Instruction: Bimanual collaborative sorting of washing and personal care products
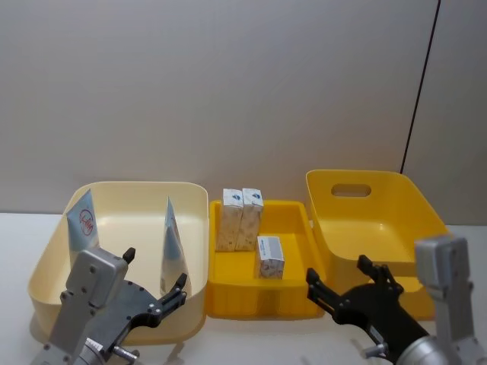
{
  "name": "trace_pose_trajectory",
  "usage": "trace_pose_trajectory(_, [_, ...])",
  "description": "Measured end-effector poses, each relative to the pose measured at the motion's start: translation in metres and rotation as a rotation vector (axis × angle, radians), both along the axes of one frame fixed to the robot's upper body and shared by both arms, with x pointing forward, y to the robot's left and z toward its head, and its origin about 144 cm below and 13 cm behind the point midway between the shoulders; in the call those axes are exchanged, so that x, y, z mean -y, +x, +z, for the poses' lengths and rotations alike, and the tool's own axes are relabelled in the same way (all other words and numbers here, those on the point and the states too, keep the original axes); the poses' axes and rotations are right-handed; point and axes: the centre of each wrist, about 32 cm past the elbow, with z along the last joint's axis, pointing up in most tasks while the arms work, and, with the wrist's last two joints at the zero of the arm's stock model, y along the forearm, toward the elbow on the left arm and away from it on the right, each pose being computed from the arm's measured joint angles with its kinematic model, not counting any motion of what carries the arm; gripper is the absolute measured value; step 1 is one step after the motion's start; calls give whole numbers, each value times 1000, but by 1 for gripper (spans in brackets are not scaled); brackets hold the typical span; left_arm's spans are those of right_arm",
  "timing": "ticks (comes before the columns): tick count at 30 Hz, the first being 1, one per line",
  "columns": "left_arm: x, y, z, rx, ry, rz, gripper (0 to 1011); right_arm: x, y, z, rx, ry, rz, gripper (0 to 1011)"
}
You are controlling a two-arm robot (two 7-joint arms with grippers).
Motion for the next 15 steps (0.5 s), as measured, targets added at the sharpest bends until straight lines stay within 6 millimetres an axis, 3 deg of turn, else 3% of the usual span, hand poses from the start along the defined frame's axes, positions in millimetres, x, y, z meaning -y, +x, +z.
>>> trace_pose_trajectory(15, [0, 0, 0, 0, 0, 0, 1003, -24, 19, 49, -193, -45, -20, 1001])
